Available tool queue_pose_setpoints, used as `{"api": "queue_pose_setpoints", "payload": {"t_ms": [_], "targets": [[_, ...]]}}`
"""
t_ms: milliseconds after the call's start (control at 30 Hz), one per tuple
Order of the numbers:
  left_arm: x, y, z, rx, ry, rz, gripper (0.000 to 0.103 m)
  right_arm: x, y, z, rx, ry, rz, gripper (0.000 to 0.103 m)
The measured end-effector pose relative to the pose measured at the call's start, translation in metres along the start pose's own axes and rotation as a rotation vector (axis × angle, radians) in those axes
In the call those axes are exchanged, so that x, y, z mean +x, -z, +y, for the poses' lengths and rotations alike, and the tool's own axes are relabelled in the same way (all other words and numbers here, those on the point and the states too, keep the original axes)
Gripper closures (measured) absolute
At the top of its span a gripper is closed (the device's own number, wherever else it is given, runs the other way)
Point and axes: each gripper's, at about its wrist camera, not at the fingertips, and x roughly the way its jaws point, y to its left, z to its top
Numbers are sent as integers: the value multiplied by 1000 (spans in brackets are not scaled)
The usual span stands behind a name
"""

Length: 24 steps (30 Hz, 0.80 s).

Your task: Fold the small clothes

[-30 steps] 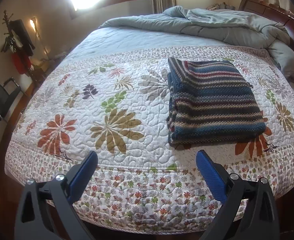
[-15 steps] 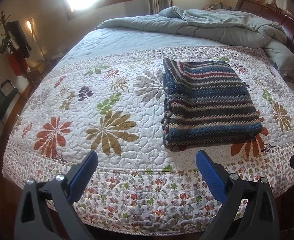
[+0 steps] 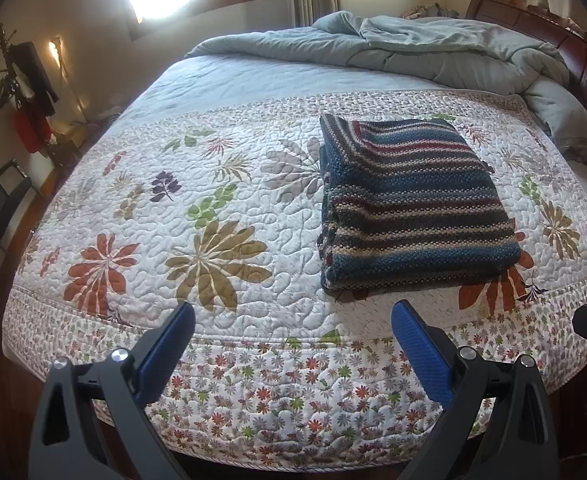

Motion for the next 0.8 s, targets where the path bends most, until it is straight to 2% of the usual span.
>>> {"api": "queue_pose_setpoints", "payload": {"t_ms": [600, 800], "targets": [[4, 2, -1, 3, -9, 3, 4, 3, 1, -1, 9, -6, 3, 11], [6, 2, -2, 4, 9, 14, 4, 4, 1, -1, 12, -9, 3, 11]]}}
